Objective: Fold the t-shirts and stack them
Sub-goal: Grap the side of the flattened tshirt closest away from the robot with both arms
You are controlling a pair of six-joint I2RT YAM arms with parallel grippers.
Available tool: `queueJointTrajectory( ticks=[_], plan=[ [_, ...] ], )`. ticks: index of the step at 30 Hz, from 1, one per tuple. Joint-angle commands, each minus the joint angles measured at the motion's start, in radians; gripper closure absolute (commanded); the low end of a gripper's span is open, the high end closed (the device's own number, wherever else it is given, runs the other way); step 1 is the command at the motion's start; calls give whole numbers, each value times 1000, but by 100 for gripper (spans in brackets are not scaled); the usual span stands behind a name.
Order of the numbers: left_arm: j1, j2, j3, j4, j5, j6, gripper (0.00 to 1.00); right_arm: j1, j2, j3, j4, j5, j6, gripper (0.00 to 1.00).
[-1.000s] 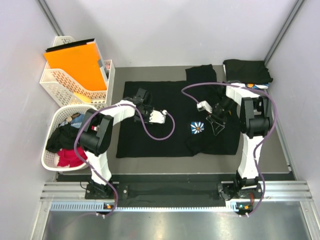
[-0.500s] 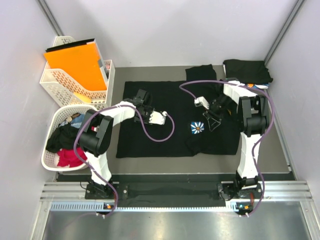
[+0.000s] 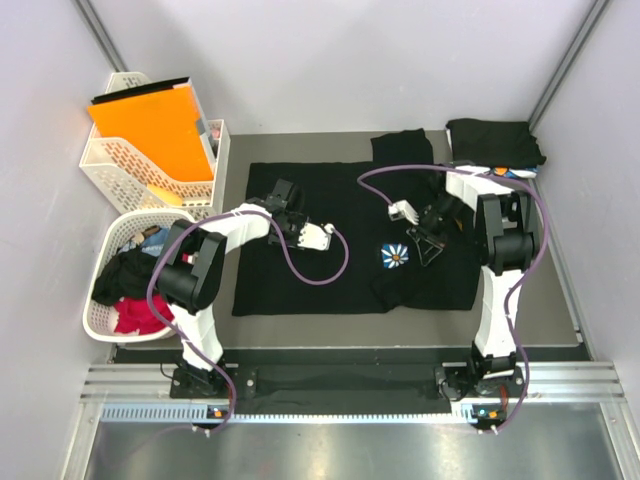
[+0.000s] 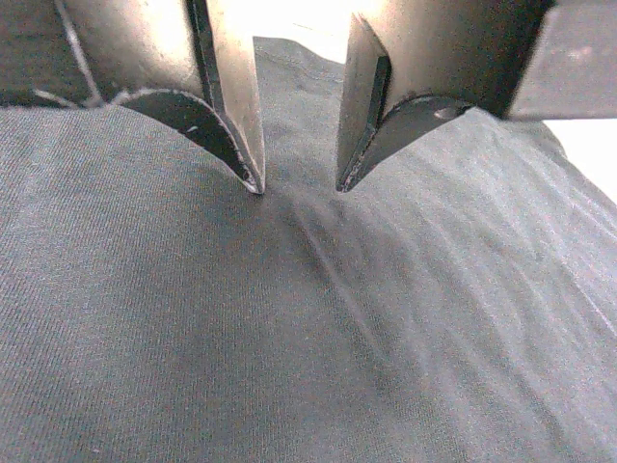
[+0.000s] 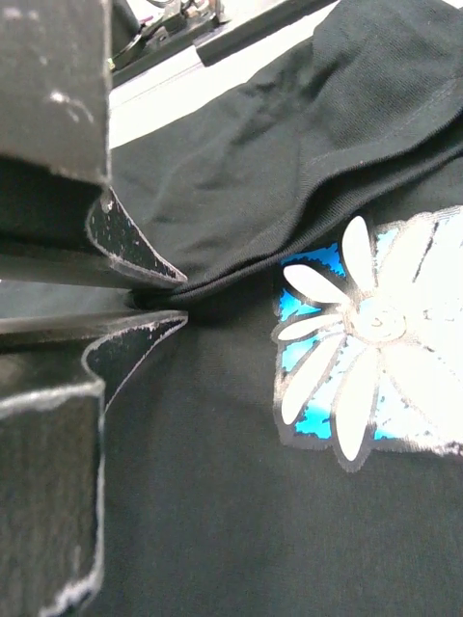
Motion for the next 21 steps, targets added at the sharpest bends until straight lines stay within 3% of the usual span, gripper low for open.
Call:
queueJointTrajectory(
  ticks=[1, 4, 21],
  plan=[
    [-3, -24, -24, 4, 20, 1, 59, 16, -57, 68, -115, -15, 5, 90],
    [-5, -24, -27, 6, 17, 3, 59, 16, -74, 103, -116, -3, 12, 100],
    [-6, -26, -24, 1, 10, 7, 59, 54, -213, 76, -118, 59, 20, 100]
  ],
)
